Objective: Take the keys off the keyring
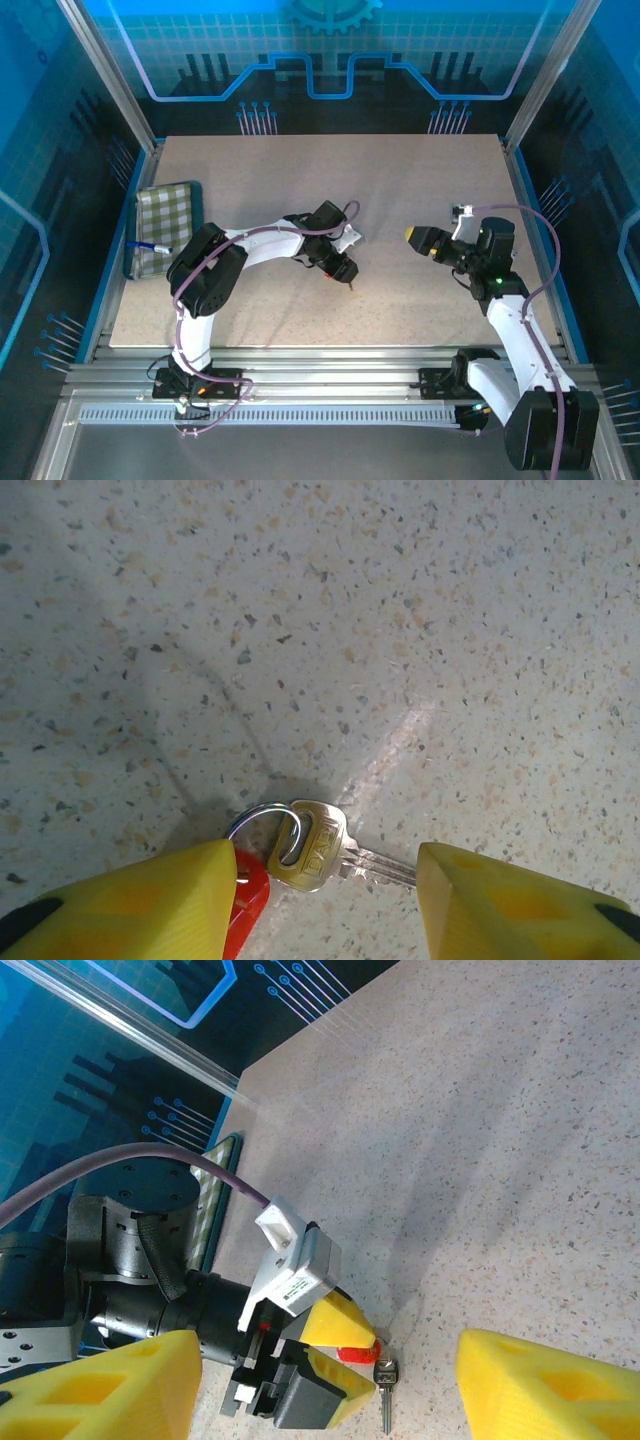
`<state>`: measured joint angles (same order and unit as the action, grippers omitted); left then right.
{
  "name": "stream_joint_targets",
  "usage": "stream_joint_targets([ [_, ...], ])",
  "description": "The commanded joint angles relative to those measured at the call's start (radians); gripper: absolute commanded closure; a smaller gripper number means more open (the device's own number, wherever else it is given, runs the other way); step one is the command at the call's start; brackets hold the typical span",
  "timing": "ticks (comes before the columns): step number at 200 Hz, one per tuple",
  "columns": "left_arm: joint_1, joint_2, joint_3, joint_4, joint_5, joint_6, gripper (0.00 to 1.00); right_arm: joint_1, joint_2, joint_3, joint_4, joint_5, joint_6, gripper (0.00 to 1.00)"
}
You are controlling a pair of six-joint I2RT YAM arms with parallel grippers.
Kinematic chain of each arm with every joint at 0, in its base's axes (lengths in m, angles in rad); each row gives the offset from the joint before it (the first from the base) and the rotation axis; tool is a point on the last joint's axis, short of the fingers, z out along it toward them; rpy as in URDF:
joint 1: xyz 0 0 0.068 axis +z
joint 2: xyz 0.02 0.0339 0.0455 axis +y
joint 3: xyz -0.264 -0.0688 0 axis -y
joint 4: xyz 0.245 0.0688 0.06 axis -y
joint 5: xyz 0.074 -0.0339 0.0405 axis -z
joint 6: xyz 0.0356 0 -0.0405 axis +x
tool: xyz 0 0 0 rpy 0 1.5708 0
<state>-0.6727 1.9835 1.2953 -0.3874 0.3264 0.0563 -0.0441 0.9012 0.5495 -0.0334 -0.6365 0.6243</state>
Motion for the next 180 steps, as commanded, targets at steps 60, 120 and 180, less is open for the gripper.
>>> stream_joint_targets([
  [60, -0.007, -0.036, 0.005, 0.024, -0.023, 0.021, 0.47, 0.015, -0.021, -0.014, 0.023, -0.023, 0.021, 0.31],
  [120, -0.006, -0.057, 0.008, 0.010, -0.031, 0.045, 0.47, 0.018, 0.001, -0.029, 0.070, -0.032, 0.050, 0.31],
  [180, -0.003, 0.001, 0.043, 0.011, -0.037, 0.058, 0.43, 0.020, -0.002, -0.022, 0.066, -0.037, 0.045, 0.31],
])
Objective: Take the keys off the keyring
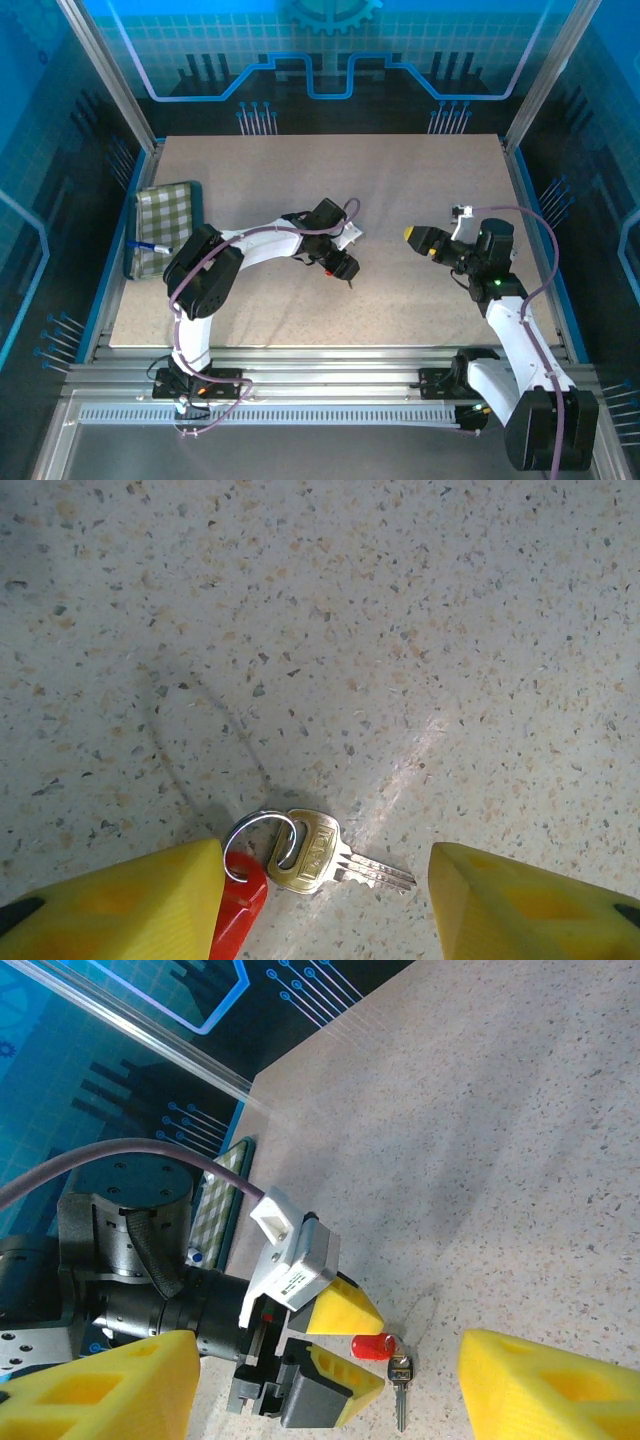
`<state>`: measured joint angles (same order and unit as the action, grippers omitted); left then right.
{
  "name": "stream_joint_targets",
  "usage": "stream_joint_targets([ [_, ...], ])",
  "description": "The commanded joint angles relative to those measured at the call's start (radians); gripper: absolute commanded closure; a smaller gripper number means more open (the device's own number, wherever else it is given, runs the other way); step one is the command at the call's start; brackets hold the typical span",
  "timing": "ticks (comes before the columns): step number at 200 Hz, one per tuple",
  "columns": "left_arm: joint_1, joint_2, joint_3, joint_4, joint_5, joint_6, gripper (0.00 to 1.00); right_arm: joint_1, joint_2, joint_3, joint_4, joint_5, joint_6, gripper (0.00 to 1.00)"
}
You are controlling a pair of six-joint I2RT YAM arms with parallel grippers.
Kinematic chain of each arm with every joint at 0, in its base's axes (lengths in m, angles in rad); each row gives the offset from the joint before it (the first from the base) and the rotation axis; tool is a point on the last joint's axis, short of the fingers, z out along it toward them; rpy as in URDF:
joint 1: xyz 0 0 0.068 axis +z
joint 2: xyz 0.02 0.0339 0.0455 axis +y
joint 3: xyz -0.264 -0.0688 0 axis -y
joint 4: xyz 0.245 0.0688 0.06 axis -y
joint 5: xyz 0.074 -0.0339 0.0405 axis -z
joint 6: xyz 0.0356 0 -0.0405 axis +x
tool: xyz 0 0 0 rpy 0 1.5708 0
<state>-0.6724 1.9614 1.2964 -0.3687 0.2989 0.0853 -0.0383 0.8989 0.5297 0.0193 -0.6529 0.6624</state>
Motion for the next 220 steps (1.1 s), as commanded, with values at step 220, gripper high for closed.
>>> stream_joint_targets([
  [220, 0.003, 0.022, -0.022, -0.008, -0.009, 0.036, 0.59, 0.014, 0.025, 0.007, 0.030, -0.020, 0.003, 0.30],
])
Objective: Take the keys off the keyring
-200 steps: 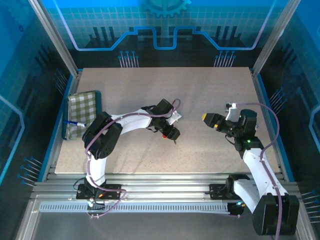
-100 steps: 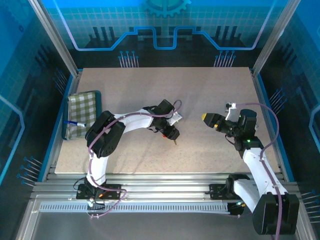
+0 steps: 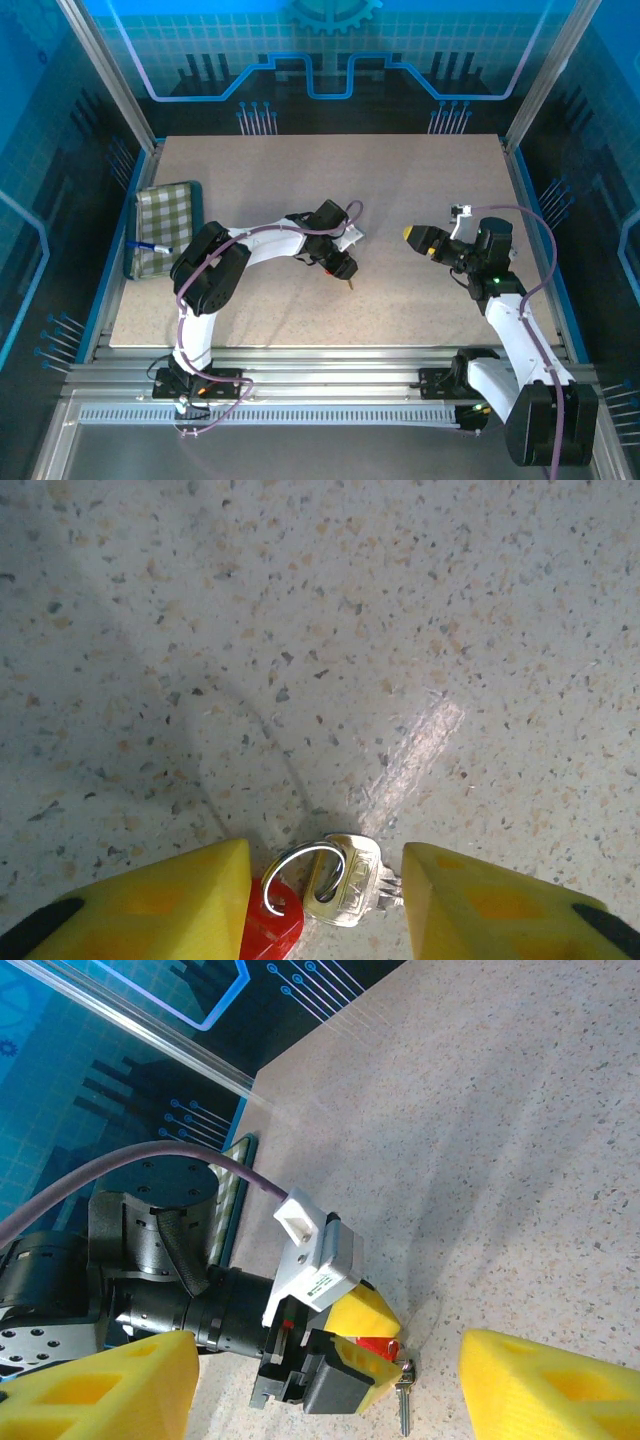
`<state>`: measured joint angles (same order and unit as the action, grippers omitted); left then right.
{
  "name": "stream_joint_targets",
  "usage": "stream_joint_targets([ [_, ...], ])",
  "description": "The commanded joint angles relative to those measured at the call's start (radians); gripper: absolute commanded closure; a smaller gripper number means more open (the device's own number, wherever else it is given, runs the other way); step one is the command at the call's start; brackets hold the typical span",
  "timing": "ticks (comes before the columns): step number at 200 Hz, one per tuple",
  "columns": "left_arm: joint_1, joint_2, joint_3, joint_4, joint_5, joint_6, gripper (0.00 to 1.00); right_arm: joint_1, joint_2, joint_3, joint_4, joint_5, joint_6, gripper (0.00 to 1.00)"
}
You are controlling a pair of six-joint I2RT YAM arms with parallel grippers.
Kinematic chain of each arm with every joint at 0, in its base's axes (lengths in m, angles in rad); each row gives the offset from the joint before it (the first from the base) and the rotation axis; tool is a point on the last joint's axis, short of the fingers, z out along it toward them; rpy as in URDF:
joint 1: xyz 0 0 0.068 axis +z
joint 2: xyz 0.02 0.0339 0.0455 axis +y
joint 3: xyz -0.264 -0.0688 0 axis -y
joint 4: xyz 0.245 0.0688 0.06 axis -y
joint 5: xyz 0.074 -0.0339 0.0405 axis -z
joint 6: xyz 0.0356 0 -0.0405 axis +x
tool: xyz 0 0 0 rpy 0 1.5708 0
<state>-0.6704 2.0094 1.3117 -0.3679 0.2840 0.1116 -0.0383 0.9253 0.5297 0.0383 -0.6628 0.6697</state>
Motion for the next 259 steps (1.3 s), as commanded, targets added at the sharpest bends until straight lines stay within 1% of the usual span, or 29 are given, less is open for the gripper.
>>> stream_joint_targets([
  [1, 0.000, -0.028, -0.039, -0.008, 0.005, 0.010, 0.59, 0.014, -0.001, 0.006, 0.011, -0.010, -0.004, 0.30],
  [24, 0.000, -0.048, -0.072, 0.007, -0.015, 0.011, 0.57, 0.014, 0.007, 0.006, 0.025, -0.014, 0.002, 0.30],
  [46, -0.003, -0.072, -0.107, 0.038, -0.038, 0.003, 0.59, 0.015, 0.008, 0.006, 0.031, -0.014, 0.005, 0.30],
  [59, -0.004, -0.078, -0.114, 0.046, -0.040, -0.003, 0.63, 0.015, 0.006, 0.003, 0.030, -0.013, 0.005, 0.30],
  [76, -0.002, -0.083, -0.114, 0.047, -0.036, -0.009, 0.71, 0.014, 0.002, -0.001, 0.027, -0.011, 0.004, 0.30],
  [95, -0.004, -0.088, -0.114, 0.043, -0.036, -0.010, 0.74, 0.014, -0.006, -0.007, 0.022, -0.009, 0.002, 0.30],
  [118, -0.004, -0.102, -0.114, 0.030, -0.041, -0.006, 0.84, 0.014, -0.015, -0.015, 0.020, -0.003, 0.002, 0.30],
  [151, -0.007, -0.147, -0.131, 0.022, -0.052, -0.003, 0.85, 0.015, -0.016, -0.026, 0.033, -0.001, 0.011, 0.29],
  [163, -0.007, -0.164, -0.138, 0.021, -0.052, -0.003, 0.90, 0.015, -0.013, -0.028, 0.039, -0.003, 0.014, 0.29],
  [182, -0.007, -0.179, -0.143, 0.014, -0.048, -0.003, 0.93, 0.017, -0.008, -0.028, 0.043, -0.003, 0.017, 0.29],
  [187, -0.008, -0.179, -0.144, 0.014, -0.047, -0.003, 0.92, 0.017, -0.006, -0.029, 0.046, -0.004, 0.017, 0.29],
  [194, -0.008, -0.179, -0.147, 0.015, -0.050, -0.003, 0.88, 0.017, -0.005, -0.031, 0.050, -0.007, 0.019, 0.29],
  [204, -0.009, -0.175, -0.152, 0.020, -0.063, -0.004, 0.78, 0.018, -0.005, -0.034, 0.053, -0.009, 0.022, 0.29],
  [207, -0.009, -0.172, -0.154, 0.021, -0.068, -0.006, 0.76, 0.020, -0.006, -0.035, 0.054, -0.009, 0.022, 0.29],
  [227, -0.006, -0.159, -0.156, 0.030, -0.064, -0.014, 0.77, 0.022, -0.013, -0.040, 0.051, -0.007, 0.021, 0.29],
  [249, -0.006, -0.150, -0.153, 0.041, -0.055, -0.035, 0.73, 0.021, -0.030, -0.042, 0.033, 0.000, 0.015, 0.29],
  [259, -0.010, -0.157, -0.161, 0.051, -0.051, -0.047, 0.68, 0.022, -0.036, -0.042, 0.024, 0.002, 0.010, 0.28],
])
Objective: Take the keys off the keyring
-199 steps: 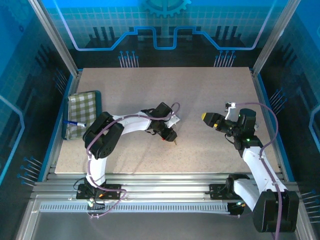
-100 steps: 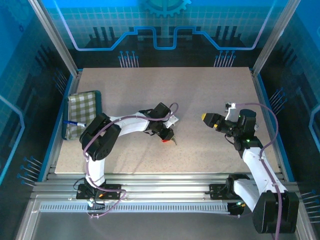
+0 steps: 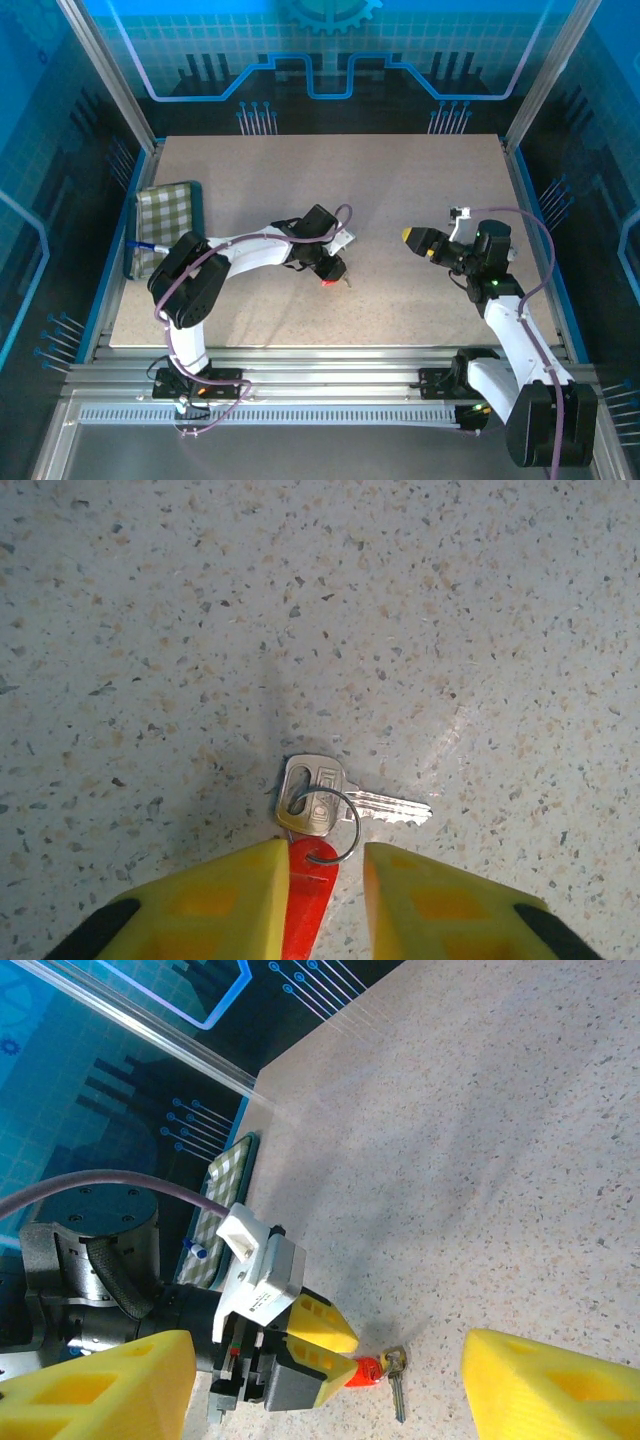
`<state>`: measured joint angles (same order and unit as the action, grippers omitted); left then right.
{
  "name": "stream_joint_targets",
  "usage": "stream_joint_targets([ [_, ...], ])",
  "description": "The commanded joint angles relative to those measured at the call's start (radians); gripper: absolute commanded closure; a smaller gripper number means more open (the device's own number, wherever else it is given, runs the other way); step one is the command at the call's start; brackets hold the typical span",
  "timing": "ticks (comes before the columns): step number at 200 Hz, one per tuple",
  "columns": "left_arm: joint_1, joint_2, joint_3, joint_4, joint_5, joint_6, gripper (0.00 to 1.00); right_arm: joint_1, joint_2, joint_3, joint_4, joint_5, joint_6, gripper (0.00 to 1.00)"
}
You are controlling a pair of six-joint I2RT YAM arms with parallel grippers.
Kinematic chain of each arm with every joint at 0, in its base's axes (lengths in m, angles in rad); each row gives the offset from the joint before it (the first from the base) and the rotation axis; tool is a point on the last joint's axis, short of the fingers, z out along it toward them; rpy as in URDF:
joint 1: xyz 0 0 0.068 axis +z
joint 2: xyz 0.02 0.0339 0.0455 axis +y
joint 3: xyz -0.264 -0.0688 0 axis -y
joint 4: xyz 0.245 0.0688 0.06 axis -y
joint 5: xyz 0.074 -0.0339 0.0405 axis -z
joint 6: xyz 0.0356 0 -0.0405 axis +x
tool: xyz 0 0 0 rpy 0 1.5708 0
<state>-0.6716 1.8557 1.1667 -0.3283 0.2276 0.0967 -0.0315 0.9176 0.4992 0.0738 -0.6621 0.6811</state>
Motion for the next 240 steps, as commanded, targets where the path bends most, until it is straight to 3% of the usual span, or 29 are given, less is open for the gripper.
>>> stream_joint_targets([
  [1, -0.009, -0.005, -0.019, 0.013, 0.006, -0.033, 0.68, 0.015, -0.029, -0.011, -0.013, 0.001, -0.001, 0.28],
  [19, -0.024, -0.032, -0.047, 0.042, -0.006, -0.040, 0.57, 0.015, -0.035, -0.014, -0.019, 0.004, -0.007, 0.28],
  [97, -0.073, -0.027, -0.061, 0.057, -0.137, -0.003, 0.55, 0.015, -0.038, -0.023, -0.008, 0.002, 0.002, 0.28],
  [148, -0.085, 0.000, -0.042, 0.061, -0.192, 0.012, 0.62, 0.014, -0.059, -0.022, -0.031, 0.006, -0.007, 0.28],
  [172, -0.087, 0.006, -0.041, 0.066, -0.205, 0.018, 0.72, 0.013, -0.062, -0.016, -0.035, 0.006, -0.009, 0.28],
  [222, -0.087, 0.004, -0.035, 0.063, -0.199, 0.018, 0.81, 0.012, -0.063, -0.013, -0.039, 0.007, -0.011, 0.28],
  [232, -0.087, 0.001, -0.035, 0.065, -0.200, 0.015, 0.81, 0.012, -0.062, -0.013, -0.039, 0.009, -0.011, 0.28],
  [240, -0.086, -0.003, -0.036, 0.062, -0.194, 0.014, 0.75, 0.012, -0.061, -0.012, -0.036, 0.008, -0.011, 0.28],
])
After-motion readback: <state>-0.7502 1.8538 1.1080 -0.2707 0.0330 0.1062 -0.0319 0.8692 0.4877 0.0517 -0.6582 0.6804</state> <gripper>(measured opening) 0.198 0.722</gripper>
